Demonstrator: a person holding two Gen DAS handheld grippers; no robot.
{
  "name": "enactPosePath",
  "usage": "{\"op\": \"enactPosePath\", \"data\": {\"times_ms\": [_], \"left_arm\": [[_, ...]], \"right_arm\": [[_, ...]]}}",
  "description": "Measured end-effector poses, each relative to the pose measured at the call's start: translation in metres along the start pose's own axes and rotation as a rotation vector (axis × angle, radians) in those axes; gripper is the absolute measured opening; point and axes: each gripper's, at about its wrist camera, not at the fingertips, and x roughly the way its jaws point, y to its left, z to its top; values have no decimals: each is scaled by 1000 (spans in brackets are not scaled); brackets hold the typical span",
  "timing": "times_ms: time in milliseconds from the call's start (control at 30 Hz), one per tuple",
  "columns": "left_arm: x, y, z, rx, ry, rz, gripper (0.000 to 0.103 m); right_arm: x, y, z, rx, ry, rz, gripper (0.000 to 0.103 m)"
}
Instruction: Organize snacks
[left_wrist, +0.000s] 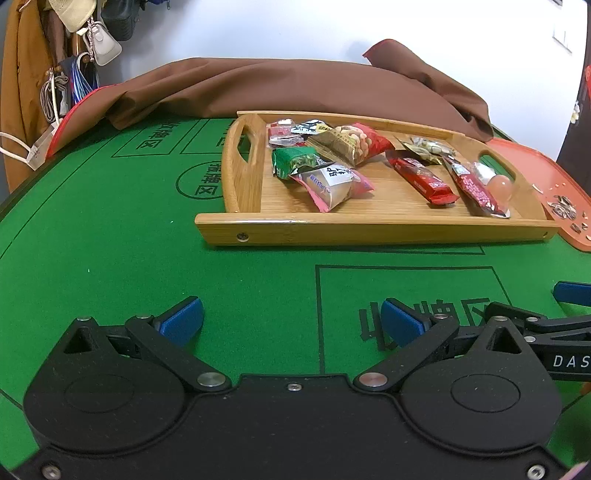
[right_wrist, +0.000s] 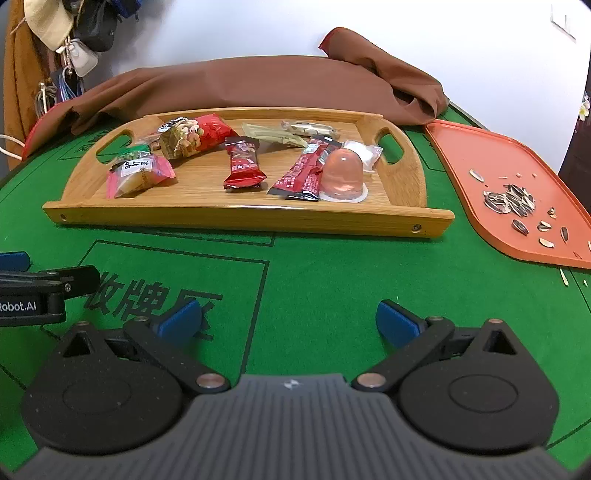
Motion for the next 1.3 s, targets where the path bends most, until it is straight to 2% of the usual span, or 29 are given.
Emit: {"op": "enactPosePath", "data": {"times_ms": [333,1300], "left_arm": [[2,-6,0,33,14,30,103],[3,-6,0,30,14,30,103]], "right_arm": [[0,0,0,-1,1,-2,103],[0,0,0,-1,1,-2,103]]}}
